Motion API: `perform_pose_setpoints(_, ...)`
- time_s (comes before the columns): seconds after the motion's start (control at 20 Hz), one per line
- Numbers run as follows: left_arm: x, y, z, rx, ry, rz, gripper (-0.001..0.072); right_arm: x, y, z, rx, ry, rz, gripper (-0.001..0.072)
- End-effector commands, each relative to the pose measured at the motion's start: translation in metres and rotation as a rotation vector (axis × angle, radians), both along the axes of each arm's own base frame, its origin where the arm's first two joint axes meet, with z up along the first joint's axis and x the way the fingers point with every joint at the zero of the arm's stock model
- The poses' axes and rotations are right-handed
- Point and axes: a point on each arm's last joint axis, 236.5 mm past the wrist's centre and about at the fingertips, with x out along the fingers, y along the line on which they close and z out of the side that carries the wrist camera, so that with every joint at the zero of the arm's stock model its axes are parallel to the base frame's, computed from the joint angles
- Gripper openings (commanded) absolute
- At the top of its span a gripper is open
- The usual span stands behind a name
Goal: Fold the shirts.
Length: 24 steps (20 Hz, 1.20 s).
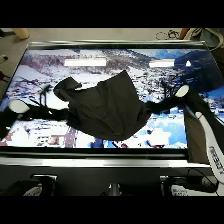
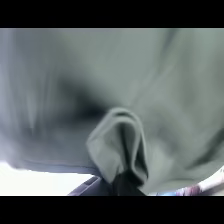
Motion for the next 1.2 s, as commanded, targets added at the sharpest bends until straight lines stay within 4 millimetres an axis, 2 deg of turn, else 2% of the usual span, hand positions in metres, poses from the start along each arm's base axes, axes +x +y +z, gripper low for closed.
perform_pose_setpoints(0.0, 0.026, 0.037, 0.227, 0.13, -0.616, 0.058, 0.0033, 0.037, -0.026, 0.207, -0.109, -0.55, -0.015, 0.0024)
perform_pose_setpoints(0.05, 0.008, 0.048, 0.327, 0.122, -0.86, 0.122, 0.0033, 0.022, -0.04, 0.309, -0.168, -0.811, -0.058, 0.0025)
perform_pose_setpoints(0.1, -0.024, 0.057, 0.412, 0.105, -1.077, 0.184, 0.0033, -0.01, -0.055, 0.401, -0.228, -1.054, -0.122, 0.0025)
perform_pose_setpoints(0.15, -0.068, 0.065, 0.484, 0.085, -1.271, 0.237, 0.0033, -0.062, -0.065, 0.484, -0.236, -1.278, -0.201, 0.0025)
perform_pose_setpoints(0.2, -0.108, 0.07, 0.529, 0.055, -1.392, 0.272, 0.0033, -0.114, -0.074, 0.539, -0.234, -1.436, -0.271, 0.0025)
perform_pose_setpoints(0.25, -0.142, 0.069, 0.557, 0.013, -1.463, 0.285, 0.0033, -0.163, -0.077, 0.574, -0.209, -1.547, -0.317, 0.0026)
perform_pose_setpoints(0.3, -0.161, 0.068, 0.569, -0.031, -1.485, 0.291, 0.0033, -0.197, -0.08, 0.587, -0.183, -1.597, -0.35, 0.0026)
perform_pose_setpoints(0.35, -0.17, 0.067, 0.572, -0.041, -1.495, 0.291, 0.0033, -0.215, -0.08, 0.59, -0.153, -1.601, -0.371, 0.0026)
perform_pose_setpoints(0.4, -0.168, 0.069, 0.568, -0.028, -1.483, 0.293, 0.0033, -0.222, -0.083, 0.588, -0.146, -1.589, -0.391, 0.0026)
perform_pose_setpoints(0.5, -0.14, 0.074, 0.541, 0.041, -1.391, 0.299, 0.0033, -0.212, -0.096, 0.575, -0.225, -1.536, -0.411, 0.0026)
perform_pose_setpoints(0.55, -0.117, 0.077, 0.52, 0.077, -1.32, 0.3, 0.0033, -0.197, -0.104, 0.562, -0.278, -1.479, -0.418, 0.0026)
perform_pose_setpoints(0.65, -0.065, 0.082, 0.468, 0.141, -1.158, 0.293, 0.0033, -0.153, -0.115, 0.522, -0.365, -1.313, -0.4, 0.0026)
perform_pose_setpoints(0.75, -0.005, 0.083, 0.407, 0.174, -0.99, 0.277, 0.0033, -0.093, -0.115, 0.464, -0.404, -1.103, -0.342, 0.0026)
perform_pose_setpoints(0.85, 0.054, 0.082, 0.335, 0.201, -0.81, 0.254, 0.0033, -0.026, -0.112, 0.392, -0.426, -0.887, -0.264, 0.0026)
perform_pose_setpoints(1.0, 0.135, 0.083, 0.235, 0.226, -0.606, 0.239, 0.0034, 0.068, -0.111, 0.294, -0.439, -0.699, -0.203, 0.0026)
perform_pose_setpoints(1.05, 0.156, 0.084, 0.204, 0.231, -0.554, 0.236, 0.0035, 0.096, -0.111, 0.258, -0.436, -0.652, -0.195, 0.0026)
perform_pose_setpoints(1.15, 0.188, 0.08, 0.131, 0.232, -0.413, 0.216, 0.0035, 0.136, -0.103, 0.191, -0.377, -0.55, -0.212, 0.0026)
